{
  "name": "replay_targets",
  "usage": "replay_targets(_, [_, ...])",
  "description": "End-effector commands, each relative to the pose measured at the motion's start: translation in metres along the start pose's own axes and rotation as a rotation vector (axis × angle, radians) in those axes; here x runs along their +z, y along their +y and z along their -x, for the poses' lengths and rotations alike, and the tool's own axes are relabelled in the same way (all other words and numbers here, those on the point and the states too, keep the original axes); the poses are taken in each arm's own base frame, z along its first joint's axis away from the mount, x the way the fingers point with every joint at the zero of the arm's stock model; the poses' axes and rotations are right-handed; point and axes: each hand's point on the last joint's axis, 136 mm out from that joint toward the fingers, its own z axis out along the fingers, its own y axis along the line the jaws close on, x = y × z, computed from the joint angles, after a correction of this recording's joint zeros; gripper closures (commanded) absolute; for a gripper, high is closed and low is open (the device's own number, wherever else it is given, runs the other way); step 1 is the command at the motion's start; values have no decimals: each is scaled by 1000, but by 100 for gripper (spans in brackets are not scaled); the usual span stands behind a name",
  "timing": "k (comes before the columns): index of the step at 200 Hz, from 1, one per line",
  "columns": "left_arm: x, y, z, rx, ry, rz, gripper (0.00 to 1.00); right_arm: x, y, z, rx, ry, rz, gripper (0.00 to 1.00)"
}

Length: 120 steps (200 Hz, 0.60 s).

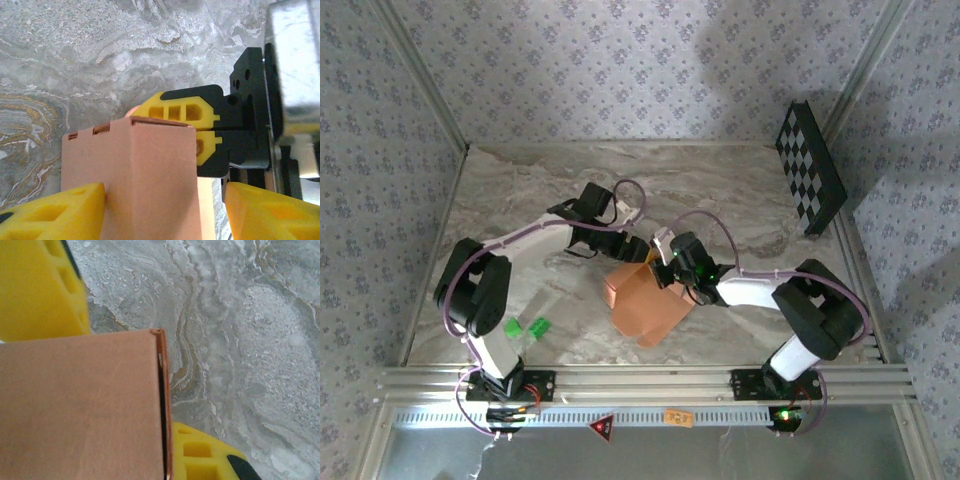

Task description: Fold the paper box

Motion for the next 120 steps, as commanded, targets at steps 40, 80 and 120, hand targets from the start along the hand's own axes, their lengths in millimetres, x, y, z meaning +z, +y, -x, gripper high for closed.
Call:
replay_targets(40, [-49, -15, 26, -13, -151, -67, 34, -10, 10, -10, -33, 78, 65, 90])
replay_targets(80, [-58, 10, 24, -40, -146, 30, 35, -13, 11, -7, -67, 75, 92, 81])
replay_targets(120, [-47, 46, 4, -101, -77, 135, 41, -23, 21, -3, -111, 29, 149, 70])
